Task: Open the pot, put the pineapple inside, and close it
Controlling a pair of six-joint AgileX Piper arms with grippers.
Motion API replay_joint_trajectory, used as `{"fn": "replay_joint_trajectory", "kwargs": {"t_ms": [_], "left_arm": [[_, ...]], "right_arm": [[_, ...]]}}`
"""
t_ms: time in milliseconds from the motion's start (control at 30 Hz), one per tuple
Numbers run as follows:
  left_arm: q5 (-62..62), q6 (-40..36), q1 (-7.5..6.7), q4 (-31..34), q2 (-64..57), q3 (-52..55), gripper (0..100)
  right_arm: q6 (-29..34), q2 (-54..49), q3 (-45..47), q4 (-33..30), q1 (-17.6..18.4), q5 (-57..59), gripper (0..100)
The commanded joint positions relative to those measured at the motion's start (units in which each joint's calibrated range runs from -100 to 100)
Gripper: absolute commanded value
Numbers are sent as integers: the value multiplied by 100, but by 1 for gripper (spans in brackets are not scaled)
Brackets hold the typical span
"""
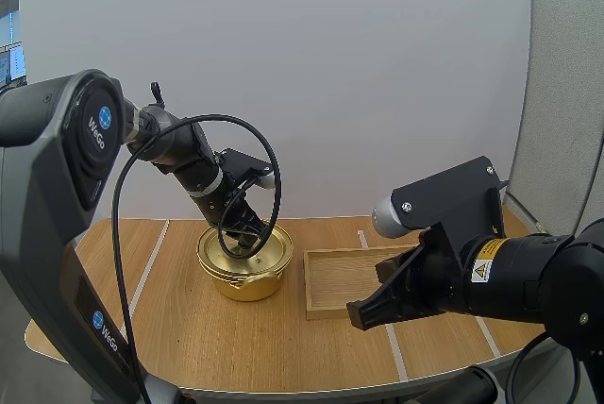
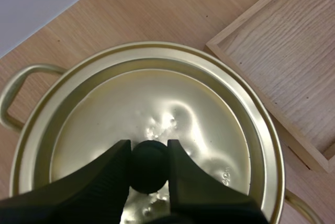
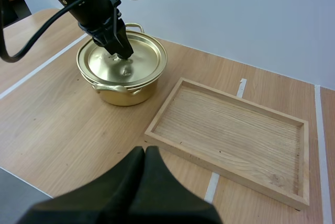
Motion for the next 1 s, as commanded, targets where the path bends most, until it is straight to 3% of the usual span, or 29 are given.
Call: {"fn": "replay_joint_trajectory", "kwargs": {"t_ms": [0, 400, 467, 533, 600, 633, 967], "left_arm": [[-88, 37, -15, -96, 29, 13, 0], [185, 37, -15, -96, 31, 13, 3], [185, 37, -15, -71, 31, 13, 15], [221, 37, -15, 1, 31, 13, 47], [221, 37, -15, 10, 8, 13, 93], [221, 37, -15, 10, 8, 13, 100], [715, 27, -15, 22, -336, -274, 100]], "right_arm": [[-46, -52, 22, 13, -26, 82, 0], [-45, -52, 22, 13, -33, 82, 0], [-45, -52, 22, 13, -33, 82, 0], [-45, -52, 22, 13, -32, 82, 0], [-66, -52, 22, 13, -32, 82, 0], [-66, -52, 22, 13, -32, 82, 0], [-66, -52, 22, 13, -32, 82, 0]]}}
